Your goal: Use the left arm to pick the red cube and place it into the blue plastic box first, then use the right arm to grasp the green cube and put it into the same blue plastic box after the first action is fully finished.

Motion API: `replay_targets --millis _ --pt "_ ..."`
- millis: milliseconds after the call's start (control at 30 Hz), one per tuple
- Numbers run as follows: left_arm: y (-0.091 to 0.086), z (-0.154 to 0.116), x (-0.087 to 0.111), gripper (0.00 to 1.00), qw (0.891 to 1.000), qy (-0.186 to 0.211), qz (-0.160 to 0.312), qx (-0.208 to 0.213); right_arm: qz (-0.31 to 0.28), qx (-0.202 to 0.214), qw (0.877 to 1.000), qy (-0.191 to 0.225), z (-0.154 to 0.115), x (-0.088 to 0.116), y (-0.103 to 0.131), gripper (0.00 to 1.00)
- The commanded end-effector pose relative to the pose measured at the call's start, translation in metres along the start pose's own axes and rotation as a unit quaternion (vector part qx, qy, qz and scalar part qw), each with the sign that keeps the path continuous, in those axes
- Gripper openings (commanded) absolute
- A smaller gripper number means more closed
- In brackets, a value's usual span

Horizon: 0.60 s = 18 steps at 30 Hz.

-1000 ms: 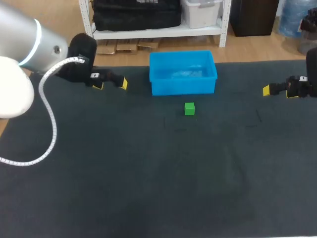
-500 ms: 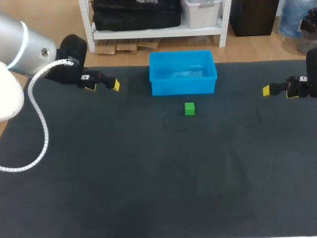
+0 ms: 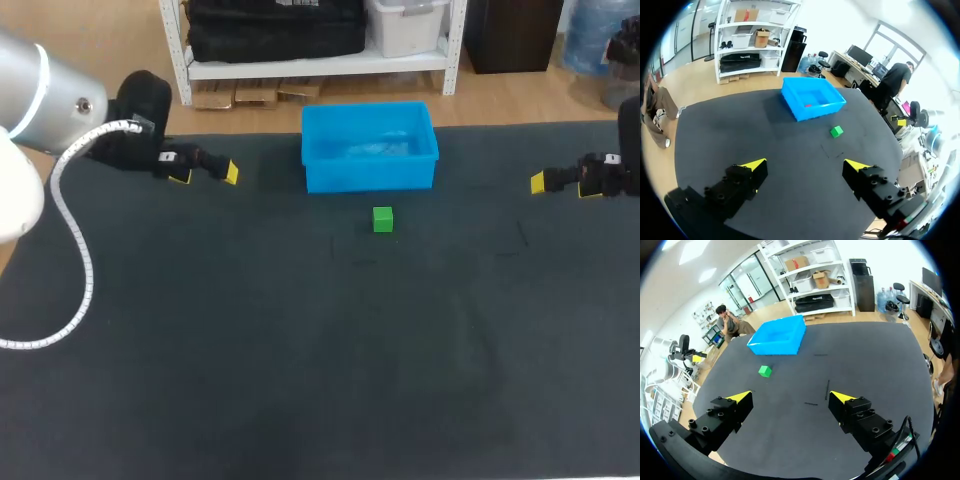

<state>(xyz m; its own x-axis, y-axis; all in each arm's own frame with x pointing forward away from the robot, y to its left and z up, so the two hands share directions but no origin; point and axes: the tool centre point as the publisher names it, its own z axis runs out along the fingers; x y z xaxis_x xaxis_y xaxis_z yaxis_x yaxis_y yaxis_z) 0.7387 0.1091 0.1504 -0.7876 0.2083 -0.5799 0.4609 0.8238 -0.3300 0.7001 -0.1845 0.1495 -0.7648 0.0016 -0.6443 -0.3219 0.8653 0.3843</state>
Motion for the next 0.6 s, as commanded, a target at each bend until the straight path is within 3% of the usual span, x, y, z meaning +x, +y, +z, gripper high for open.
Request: replay_targets --millis 33,300,600 --pt "0.001 -0.001 0.001 1.0 1.0 -0.002 0.001 0.002 0.0 0.001 1.0 0.001 0.0 0.0 0.0 1.0" --pt "0.001 -0.001 0.001 1.0 1.0 -0.002 0.001 0.002 0.0 0.001 1.0 0.001 0.0 0.0 0.0 1.0" --pt "0.001 -0.001 0.001 1.0 1.0 -0.002 0.001 0.002 -0.016 -0.008 0.999 0.032 0.015 -0.003 0.029 1.0"
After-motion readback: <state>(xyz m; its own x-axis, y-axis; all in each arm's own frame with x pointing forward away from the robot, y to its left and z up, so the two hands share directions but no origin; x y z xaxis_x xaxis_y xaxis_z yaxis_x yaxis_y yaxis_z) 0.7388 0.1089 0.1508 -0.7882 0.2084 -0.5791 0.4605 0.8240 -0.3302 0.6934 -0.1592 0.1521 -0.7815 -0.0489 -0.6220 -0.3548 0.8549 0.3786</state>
